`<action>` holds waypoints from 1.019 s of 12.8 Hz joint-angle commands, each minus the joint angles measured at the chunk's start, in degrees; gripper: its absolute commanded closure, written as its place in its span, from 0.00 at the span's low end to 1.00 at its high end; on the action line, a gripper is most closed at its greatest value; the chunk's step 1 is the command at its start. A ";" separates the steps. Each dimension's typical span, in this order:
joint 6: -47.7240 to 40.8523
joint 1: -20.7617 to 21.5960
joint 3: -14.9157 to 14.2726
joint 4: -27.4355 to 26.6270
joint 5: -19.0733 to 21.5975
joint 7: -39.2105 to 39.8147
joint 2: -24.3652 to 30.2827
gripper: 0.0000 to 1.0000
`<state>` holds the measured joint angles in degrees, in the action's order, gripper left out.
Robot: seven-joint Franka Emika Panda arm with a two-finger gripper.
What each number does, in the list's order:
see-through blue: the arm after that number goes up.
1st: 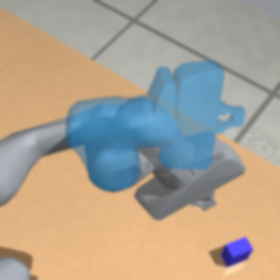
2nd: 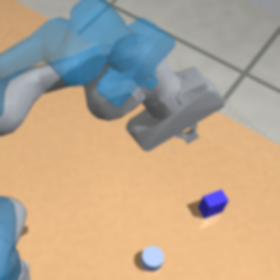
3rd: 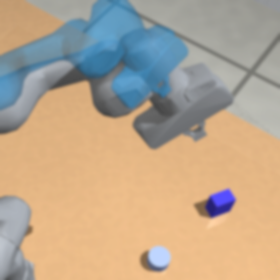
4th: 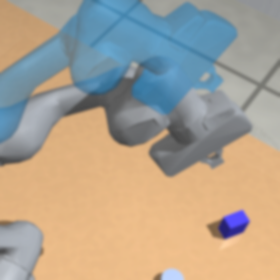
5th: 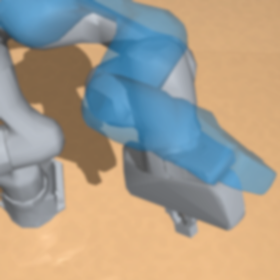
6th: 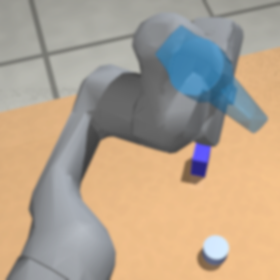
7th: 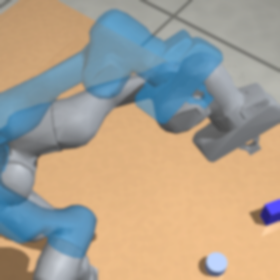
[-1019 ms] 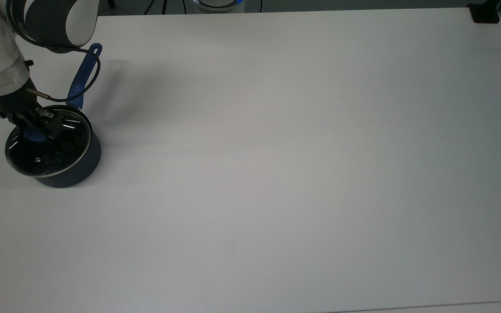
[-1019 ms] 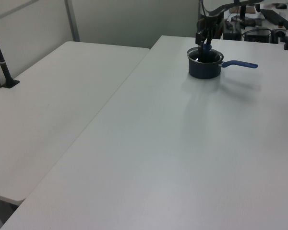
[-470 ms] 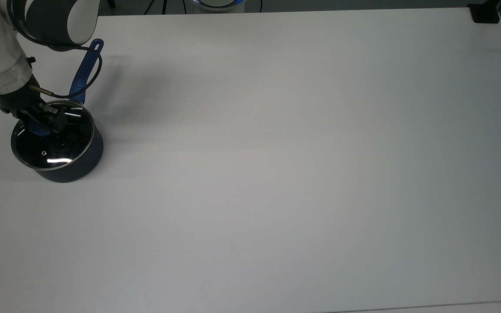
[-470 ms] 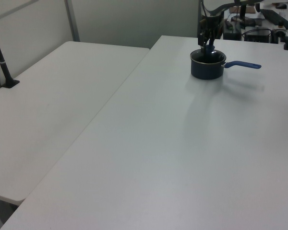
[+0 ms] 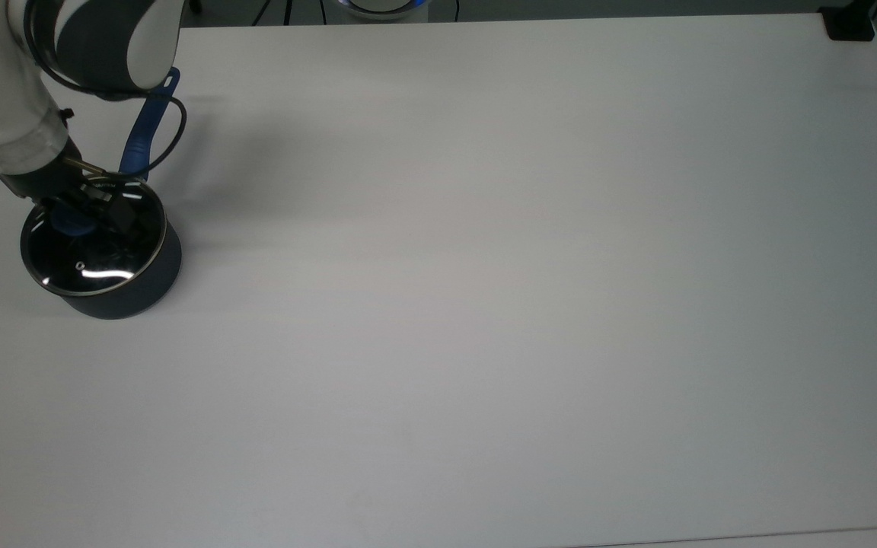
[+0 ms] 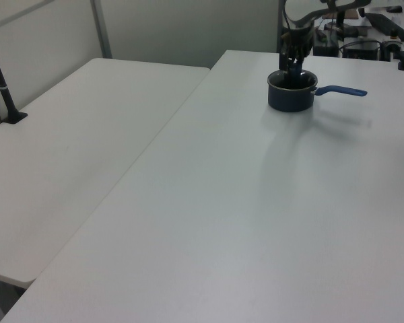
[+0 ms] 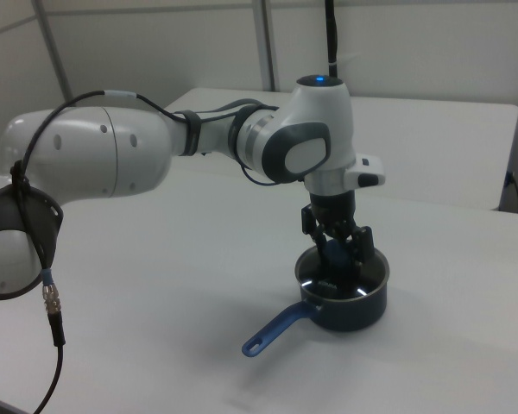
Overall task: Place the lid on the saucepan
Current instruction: 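Lower the lid onto the saucepan rim and adjust its seating, then open the gripper and raise it away from the lid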
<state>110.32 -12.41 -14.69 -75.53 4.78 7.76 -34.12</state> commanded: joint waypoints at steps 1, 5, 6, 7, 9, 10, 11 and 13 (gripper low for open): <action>-0.72 1.77 -1.13 -2.25 -0.74 -0.99 1.42 0.00; -2.82 3.44 -1.04 -4.70 -0.91 -0.99 8.08 0.00; -4.05 4.23 -0.87 -6.45 -1.00 -0.82 10.98 0.00; -4.23 6.15 -0.78 -9.95 -2.39 -0.81 14.66 0.00; -4.93 10.19 -0.43 -16.11 -5.74 -1.08 21.34 0.00; -7.03 11.95 -0.25 -17.53 -5.83 -0.99 23.90 0.00; -9.14 13.79 -0.25 -18.41 -5.84 -0.73 26.71 0.00; -9.33 15.83 -0.25 -20.96 -5.75 -0.64 30.76 0.00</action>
<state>101.15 1.01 -14.69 -90.21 0.01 7.54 -10.38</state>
